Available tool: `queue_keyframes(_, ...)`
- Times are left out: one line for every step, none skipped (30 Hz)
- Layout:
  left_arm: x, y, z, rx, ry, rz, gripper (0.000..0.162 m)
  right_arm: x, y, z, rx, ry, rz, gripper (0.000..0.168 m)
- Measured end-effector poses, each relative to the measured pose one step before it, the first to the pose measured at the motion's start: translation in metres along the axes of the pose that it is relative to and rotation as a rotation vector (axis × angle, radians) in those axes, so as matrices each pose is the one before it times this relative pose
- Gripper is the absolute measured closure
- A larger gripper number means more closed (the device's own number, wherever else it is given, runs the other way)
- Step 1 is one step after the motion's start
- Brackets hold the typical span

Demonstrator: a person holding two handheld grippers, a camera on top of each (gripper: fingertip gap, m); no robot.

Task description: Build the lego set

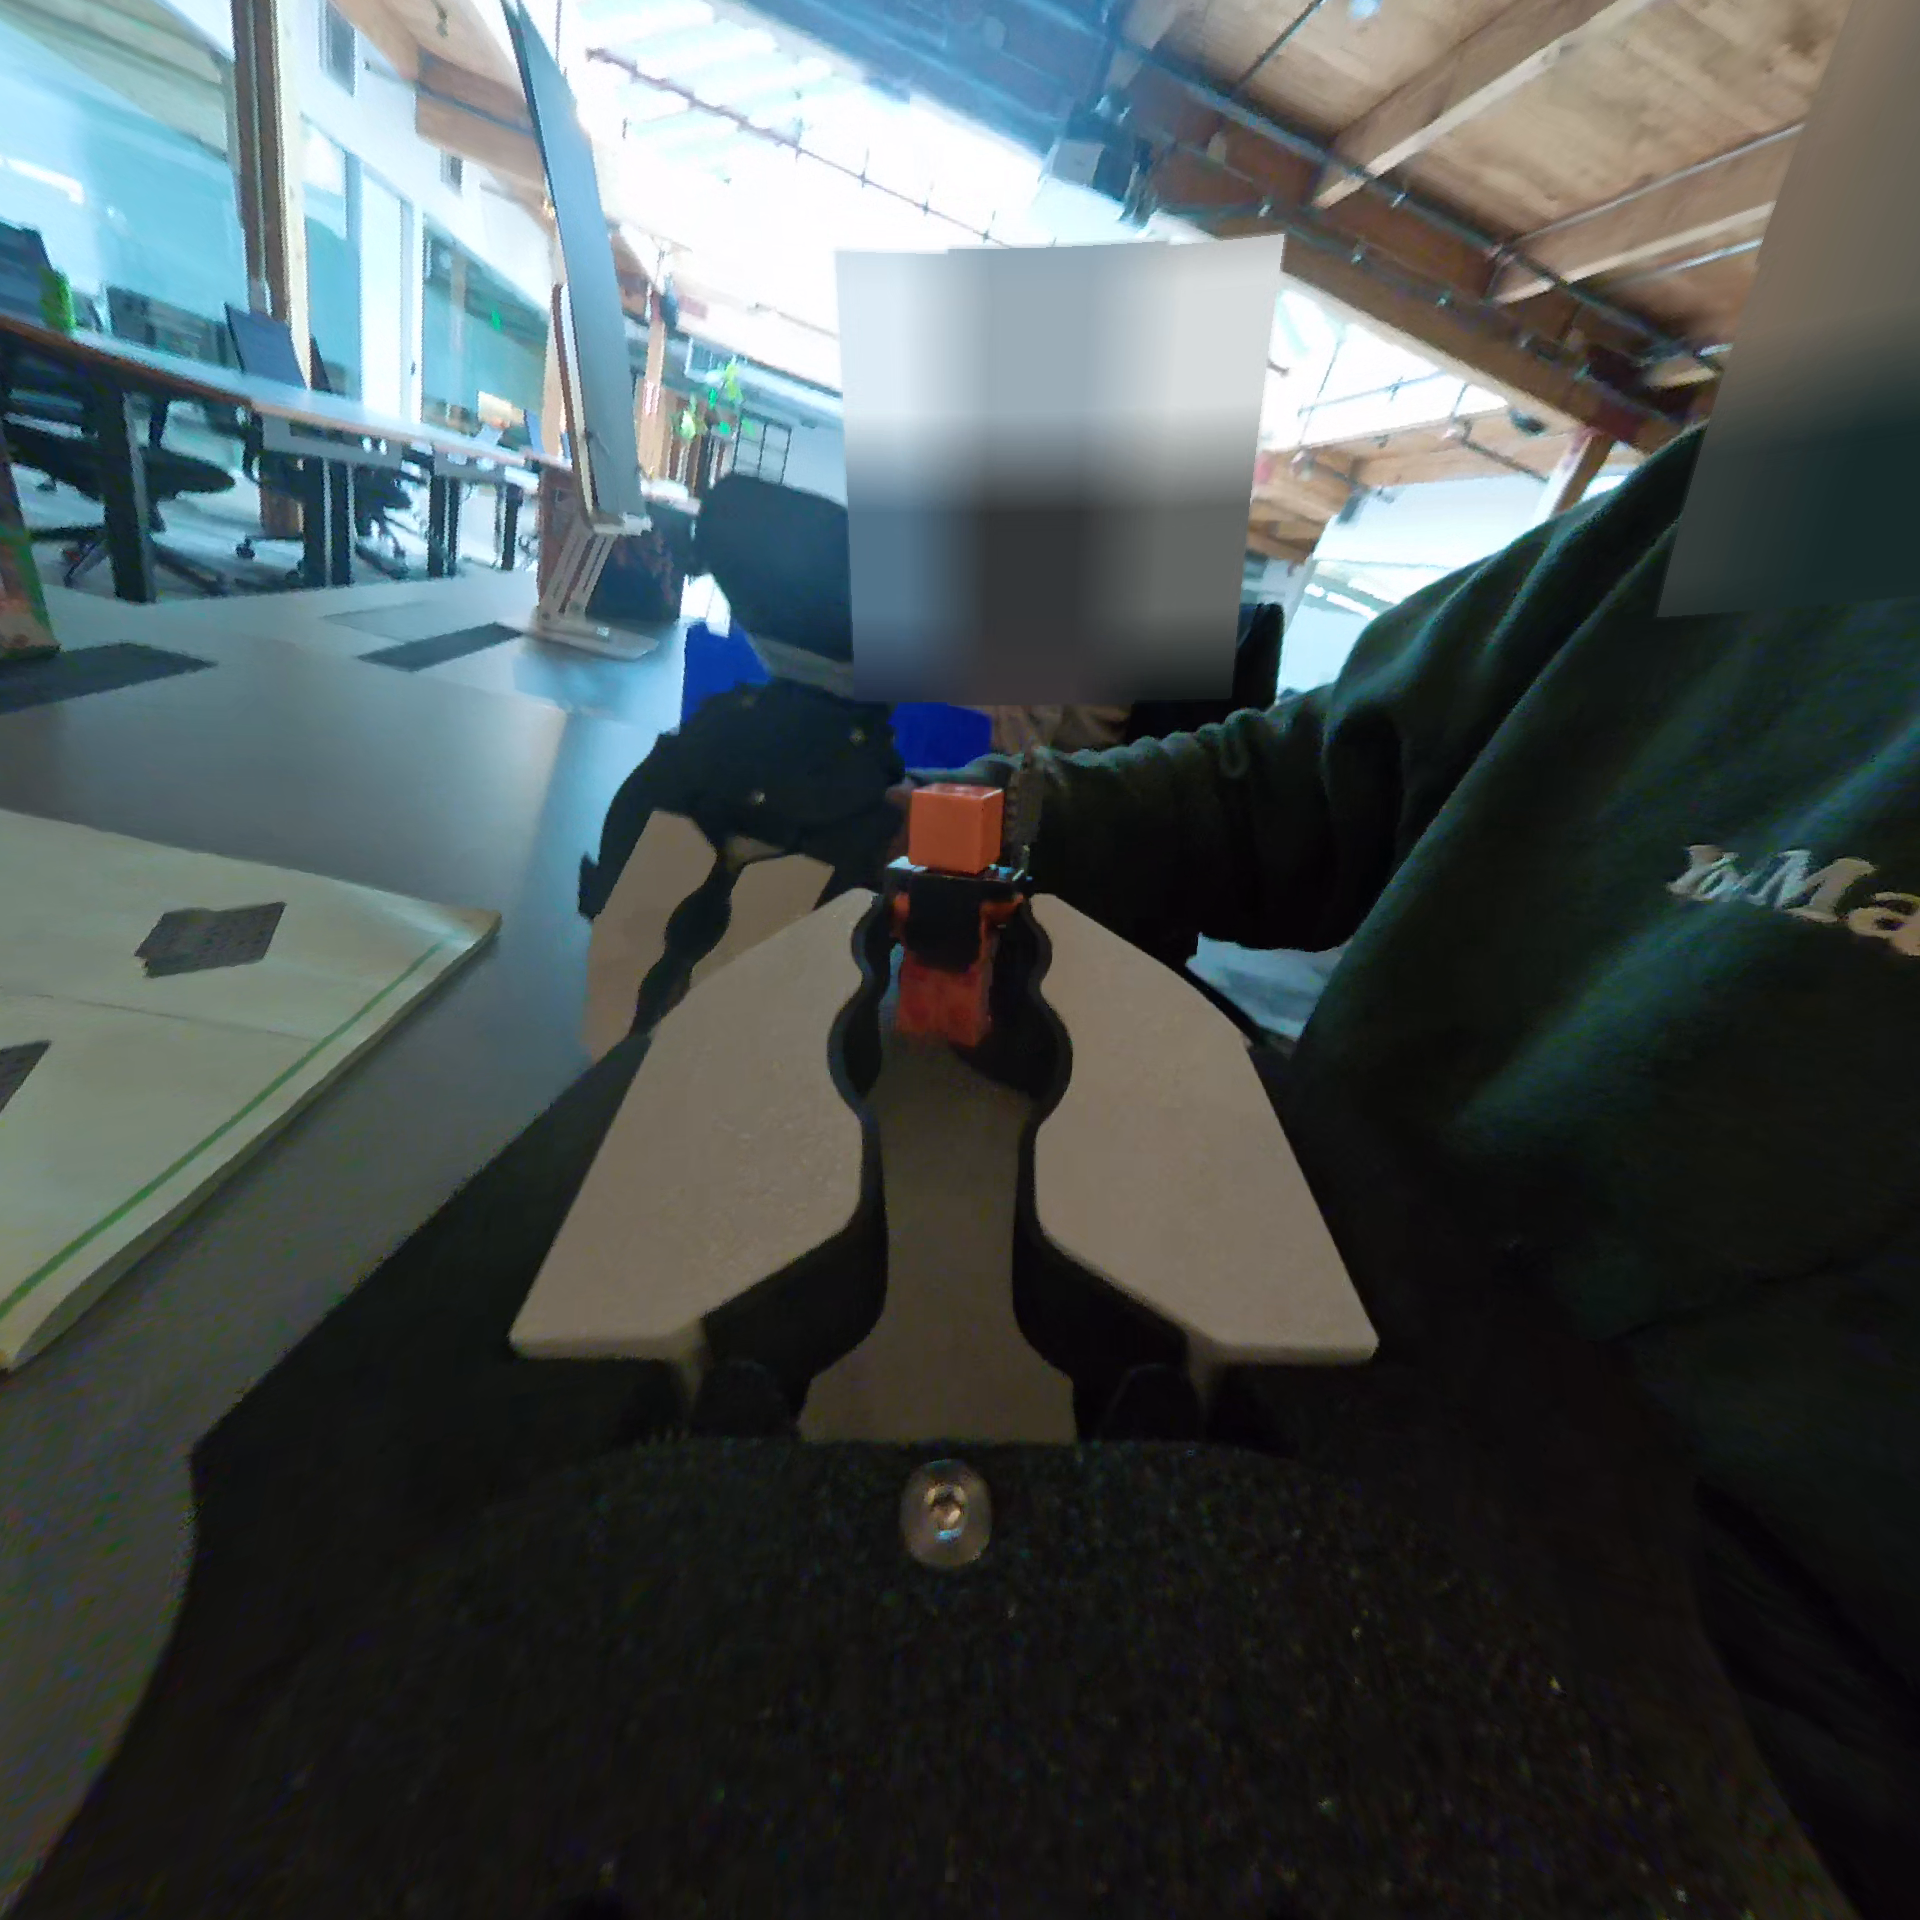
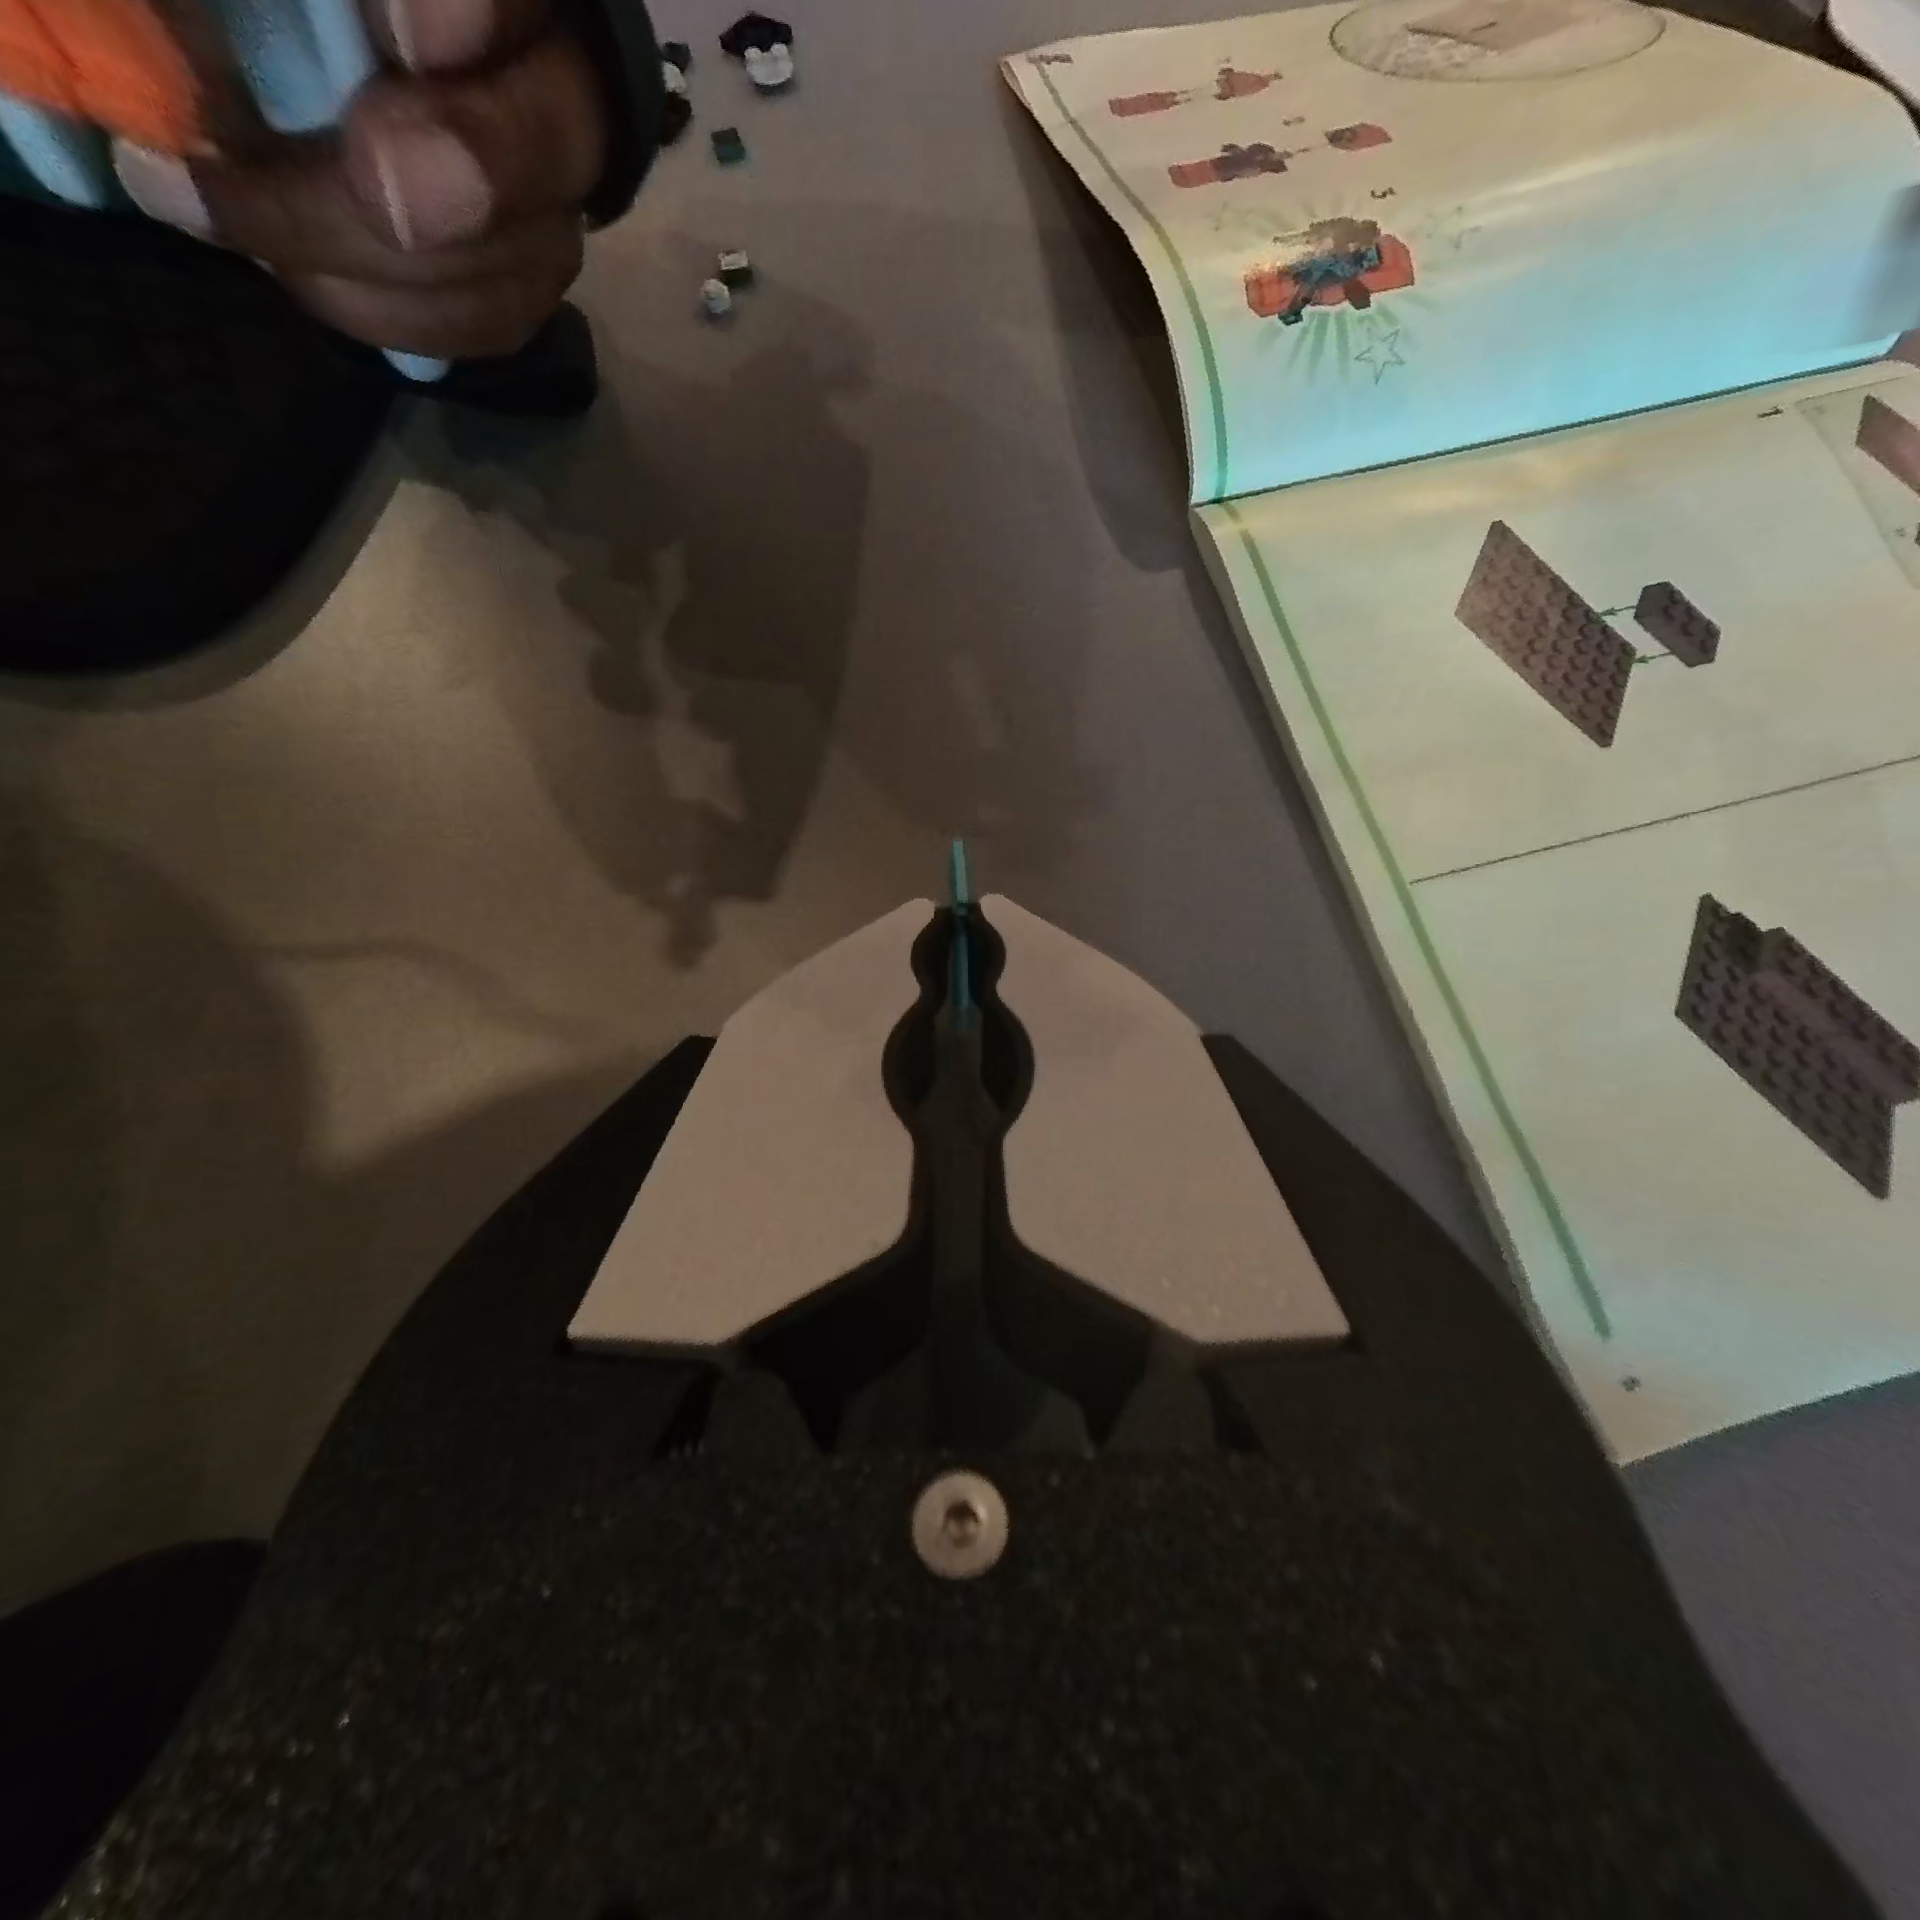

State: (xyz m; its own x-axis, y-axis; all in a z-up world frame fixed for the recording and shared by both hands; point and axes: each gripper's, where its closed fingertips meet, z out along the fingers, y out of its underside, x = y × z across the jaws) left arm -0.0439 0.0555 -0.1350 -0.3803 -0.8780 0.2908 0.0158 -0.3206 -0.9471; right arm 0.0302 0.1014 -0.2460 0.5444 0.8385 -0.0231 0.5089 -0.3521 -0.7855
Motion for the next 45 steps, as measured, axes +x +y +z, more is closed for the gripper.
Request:
queue_keyframes(-0.00137, 0.00191, 0.00041, -0.0097, -0.0021, -0.0053, 0.139, -0.00013, 0.00024, -0.00042, 0.0014, 0.0013, 0.0002, 0.166)
queue_keyframes(-0.00122, 0.00149, 0.00035, -0.0061, -0.0012, -0.0059, 0.139, 0.00012, 0.00076, -0.00032, -0.0015, 0.0038, -0.0033, 0.166)
queue_keyframes(-0.00096, 0.0013, 0.0003, -0.0058, -0.0013, -0.0054, 0.139, 0.00072, 0.00143, 0.00007, -0.0063, 0.0081, -0.0072, 0.165)
queue_keyframes(-0.00096, 0.00093, 0.00017, -0.0044, -0.0031, -0.0017, 0.139, 0.00074, 0.00155, 0.00016, -0.0074, 0.0075, -0.0083, 0.166)
queue_keyframes(-0.0006, 0.00082, 0.00023, -0.0032, -0.0026, 0.0006, 0.139, 0.00002, 0.00079, 0.00022, -0.0028, 0.0024, -0.0048, 0.166)
queue_keyframes(-0.00033, 0.00071, 0.00017, -0.0035, -0.002, 0.0004, 0.139, 0.00004, 0.00009, -0.00005, -0.0007, -0.0001, -0.0008, 0.166)
queue_keyframes(-0.00013, 0.00026, 0.00024, -0.0016, -0.0013, 0.0004, 0.139, 0.00008, 0.00019, 0.00004, -0.003, -0.0008, -0.0006, 0.165)
queue_keyframes(-0.00009, 0.0001, 0.00009, -0.0005, -0.0009, 0.0002, 0.139, -0.00002, 0.00032, 0.0001, -0.0039, -0.0004, -0.0042, 0.165)
queue_keyframes(-0.00012, 0.00021, 0.00007, -0.0007, -0.0011, 0.0, 0.139, -0.00009, 0.00043, 0.0002, -0.0049, 0.0002, -0.0068, 0.165)
queue_keyframes(0.00005, 0.00034, -0.00004, -0.0014, -0.0007, -0.0001, 0.139, 0.00009, 0.00047, 0.00031, -0.005, 0.0014, -0.006, 0.165)
queue_keyframes(-0.00003, 0.0004, 0.00001, -0.0014, -0.0002, 0.0, 0.139, 0.00001, 0.00025, 0.00031, -0.0038, 0.001, -0.0037, 0.165)
queue_keyframes(0.00014, 0.00023, 0.00002, -0.0005, 0.0, 0.0001, 0.139, -0.00013, 0.00023, 0.00011, -0.0029, -0.0006, -0.0023, 0.165)
queue_keyframes(0.00005, 0.00016, 0.00005, -0.0005, 0.0006, -0.0005, 0.139, 0.00001, 0.00024, 0.00023, -0.0027, 0.0002, -0.0017, 0.165)
queue_keyframes(0.00006, 0.00011, -0.00003, 0.0004, 0.0009, -0.0013, 0.139, 0.0001, 0.00021, 0.00006, -0.0019, 0.0013, -0.0005, 0.165)
queue_keyframes(0.0001, 0.0, -0.00012, 0.001, 0.0014, -0.0017, 0.139, 0.0, 0.00009, 0.00003, 0.0001, 0.0007, 0.0, 0.165)
queue_keyframes(0.00023, -0.00001, -0.00011, 0.001, 0.0024, -0.0016, 0.139, -0.00015, 0.00009, -0.00002, 0.0008, -0.0001, 0.0003, 0.165)
queue_keyframes(0.0004, -0.00026, -0.0002, 0.0023, 0.0028, -0.0018, 0.139, -0.00025, 0.00017, -0.00008, 0.0006, -0.0023, 0.0016, 0.163)
queue_keyframes(0.00047, -0.00032, -0.00032, 0.003, 0.0042, -0.0025, 0.139, -0.00028, 0.00018, -0.00021, 0.0003, -0.0034, 0.0038, 0.159)
queue_keyframes(0.00059, -0.0004, -0.00038, 0.0036, 0.0046, -0.0029, 0.139, 0.00031, 0.00022, -0.00033, -0.0007, 0.0001, 0.0051, 0.155)
queue_keyframes(0.00036, -0.00042, -0.00026, 0.0033, 0.0029, -0.0018, 0.139, 0.0008, 0.00011, -0.00076, 0.0004, 0.003, 0.0023, 0.153)
queue_keyframes(0.00063, -0.00067, -0.00044, 0.0045, 0.0046, -0.0003, 0.139, 0.00043, -0.00071, -0.00159, 0.0053, 0.0016, -0.0011, 0.151)
queue_keyframes(0.00191, -0.00142, -0.00051, 0.0093, 0.0127, -0.0019, 0.139, 0.00038, -0.00221, -0.00264, 0.0129, 0.0027, -0.0017, 0.149)
queue_keyframes(0.00239, -0.00237, -0.00085, 0.0157, 0.0173, -0.0079, 0.139, 0.00075, -0.0045, -0.00405, 0.0239, 0.0078, -0.0011, 0.149)
queue_keyframes(0.00228, -0.00313, -0.00095, 0.0198, 0.0173, -0.0108, 0.139, -0.00025, -0.00751, -0.00537, 0.0362, 0.0076, -0.0007, 0.148)
queue_keyframes(0.00181, -0.0035, -0.00135, 0.0218, 0.0153, -0.0099, 0.139, -0.00257, -0.01069, -0.006, 0.0465, 0.0008, -0.0018, 0.148)
queue_keyframes(0.00215, -0.00378, -0.00142, 0.0222, 0.0167, -0.0081, 0.139, -0.00646, -0.01368, -0.00588, 0.0546, -0.0136, -0.0044, 0.148)
queue_keyframes(0.00316, -0.00423, -0.00124, 0.0244, 0.0226, -0.0066, 0.139, -0.0108, -0.01578, -0.00448, 0.0605, -0.0346, 0.0013, 0.149)
queue_keyframes(0.00395, -0.00432, -0.00105, 0.0248, 0.0265, -0.0056, 0.139, -0.015, -0.01646, -0.002, 0.063, -0.0595, 0.016, 0.149)
queue_keyframes(0.00423, -0.00375, -0.00061, 0.0206, 0.0274, -0.0038, 0.139, -0.01632, -0.01409, 0.00125, 0.0531, -0.0741, 0.0314, 0.15)
queue_keyframes(0.004, -0.00305, -0.00027, 0.0163, 0.0246, -0.0018, 0.139, -0.01377, -0.00924, 0.00419, 0.0301, -0.0664, 0.0383, 0.151)
queue_keyframes(0.00368, -0.00248, -0.00005, 0.0128, 0.0225, -0.0017, 0.139, -0.00941, -0.00473, 0.00584, 0.0121, -0.0464, 0.0313, 0.151)
queue_keyframes(0.00269, -0.00135, 0.00028, 0.0062, 0.0156, -0.0015, 0.139, -0.00657, -0.00336, 0.00632, 0.0126, -0.0333, 0.0199, 0.15)
queue_keyframes(0.00152, -0.00013, 0.0003, -0.0002, 0.0051, 0.0033, 0.139, -0.00541, -0.0037, 0.00626, 0.021, -0.0293, 0.0184, 0.15)
queue_keyframes(0.00079, 0.00042, 0.00049, -0.0043, -0.0014, 0.0086, 0.139, -0.00434, -0.00393, 0.00606, 0.0244, -0.0286, 0.0287, 0.15)
queue_keyframes(0.00124, 0.00003, 0.00054, -0.003, -0.0006, 0.0096, 0.139, -0.00283, -0.00418, 0.0055, 0.0266, -0.0246, 0.04, 0.15)
queue_keyframes(0.00164, -0.00048, 0.00046, -0.0002, 0.0038, 0.0063, 0.139, -0.00182, -0.00432, 0.00437, 0.0308, -0.023, 0.044, 0.15)
queue_keyframes(0.00112, -0.00053, 0.00048, -0.0003, 0.0026, 0.004, 0.139, -0.00207, -0.00415, 0.00312, 0.0314, -0.0296, 0.0447, 0.15)
queue_keyframes(0.00069, 0.00029, 0.00025, -0.0037, 0.0015, 0.0048, 0.139, -0.00288, -0.00431, 0.00166, 0.0319, -0.037, 0.0442, 0.15)
queue_keyframes(0.0004, 0.00041, 0.00014, -0.0036, -0.0001, 0.0042, 0.139, -0.00219, -0.00444, 0.0005, 0.0323, -0.0324, 0.0411, 0.15)
queue_keyframes(0.00035, 0.00025, 0.00012, -0.0011, 0.0004, 0.0024, 0.139, -0.00119, -0.00406, -0.00034, 0.0285, -0.0231, 0.035, 0.151)
queue_keyframes(0.0007, 0.00011, -0.00009, -0.0004, 0.0036, 0.0005, 0.139, -0.00048, -0.00327, -0.00066, 0.0214, -0.015, 0.027, 0.151)
queue_keyframes(0.00021, 0.00026, 0.00015, -0.0016, 0.0005, 0.0008, 0.139, 0.00007, -0.00185, -0.00066, 0.0119, -0.0075, 0.0164, 0.153)
queue_keyframes(-0.00021, 0.00008, 0.00007, -0.0005, -0.002, 0.0036, 0.139, 0.00007, -0.00046, -0.00032, 0.0031, -0.002, 0.0062, 0.155)
queue_keyframes(0.0002, -0.0001, 0.00001, 0.0005, 0.0008, 0.0027, 0.139, -0.00025, -0.00006, -0.00014, 0.0011, 0.0, 0.0013, 0.157)
queue_keyframes(0.00035, -0.00046, -0.00011, 0.0015, 0.0023, 0.0014, 0.139, -0.00003, -0.0004, -0.00017, 0.0036, 0.0025, 0.0031, 0.16)
